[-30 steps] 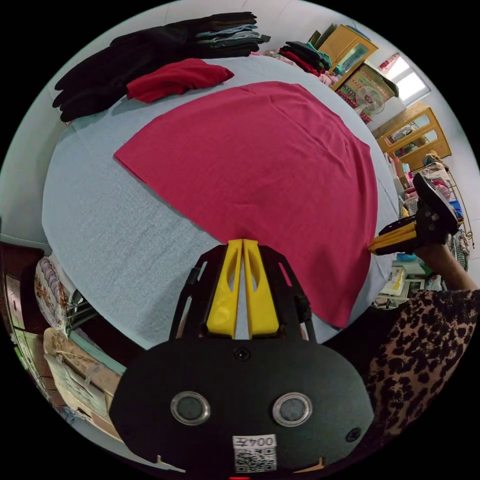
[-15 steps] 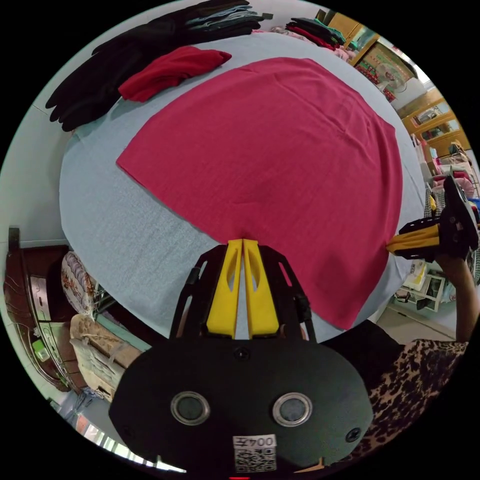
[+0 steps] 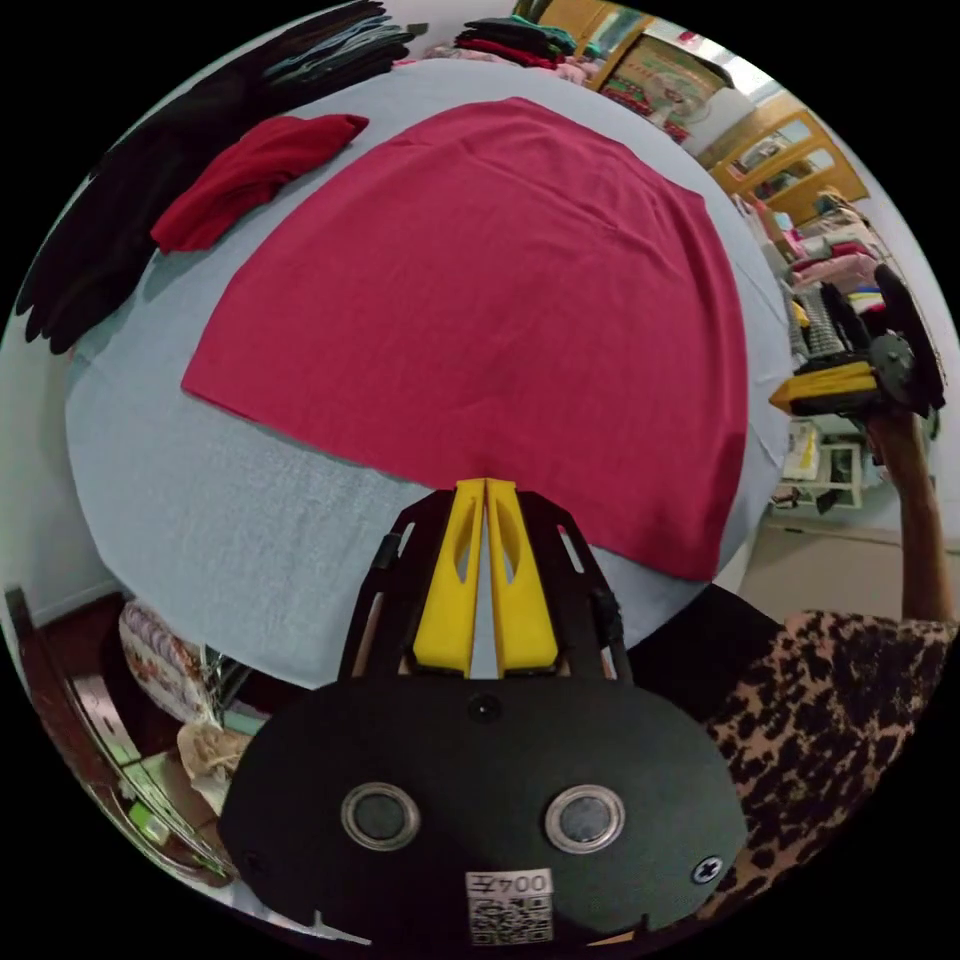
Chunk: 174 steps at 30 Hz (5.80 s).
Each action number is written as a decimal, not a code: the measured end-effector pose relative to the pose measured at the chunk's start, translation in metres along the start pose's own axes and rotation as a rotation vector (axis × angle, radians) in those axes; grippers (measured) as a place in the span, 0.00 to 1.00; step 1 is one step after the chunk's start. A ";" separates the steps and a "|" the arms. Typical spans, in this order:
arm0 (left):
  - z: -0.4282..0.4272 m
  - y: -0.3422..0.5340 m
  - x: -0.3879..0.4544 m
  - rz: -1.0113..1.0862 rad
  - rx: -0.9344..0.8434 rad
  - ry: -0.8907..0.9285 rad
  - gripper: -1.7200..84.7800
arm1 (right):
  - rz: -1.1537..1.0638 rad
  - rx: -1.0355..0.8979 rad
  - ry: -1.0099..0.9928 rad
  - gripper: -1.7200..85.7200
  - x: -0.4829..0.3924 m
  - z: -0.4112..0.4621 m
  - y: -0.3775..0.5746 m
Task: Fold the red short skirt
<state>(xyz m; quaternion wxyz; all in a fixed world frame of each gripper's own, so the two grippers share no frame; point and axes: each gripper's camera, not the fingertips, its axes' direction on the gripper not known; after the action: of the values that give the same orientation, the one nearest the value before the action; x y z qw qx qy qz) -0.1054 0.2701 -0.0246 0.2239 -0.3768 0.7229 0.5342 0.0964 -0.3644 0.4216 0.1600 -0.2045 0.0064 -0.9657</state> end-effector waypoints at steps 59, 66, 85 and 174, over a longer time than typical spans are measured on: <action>-0.138 -0.289 -0.097 0.398 0.228 -0.162 0.03 | 0.456 -0.038 -0.149 0.01 -0.144 0.095 -0.105; -0.135 -0.296 -0.118 0.380 0.172 0.002 0.03 | 0.465 -0.111 -0.095 0.01 -0.155 0.090 -0.120; -0.150 -0.114 -0.222 0.274 0.050 0.119 0.04 | 0.526 -0.060 -0.163 0.01 -0.145 0.056 -0.090; -0.088 -0.078 -0.103 0.223 -0.045 -0.013 0.02 | 0.669 0.488 -0.348 0.13 0.035 -0.151 0.127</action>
<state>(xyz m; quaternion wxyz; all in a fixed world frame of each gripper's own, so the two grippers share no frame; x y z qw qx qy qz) 0.0259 0.2072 0.0325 0.1591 -0.2954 0.7466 0.5745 0.0449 -0.5044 0.2874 0.5059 -0.3066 -0.1830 -0.7852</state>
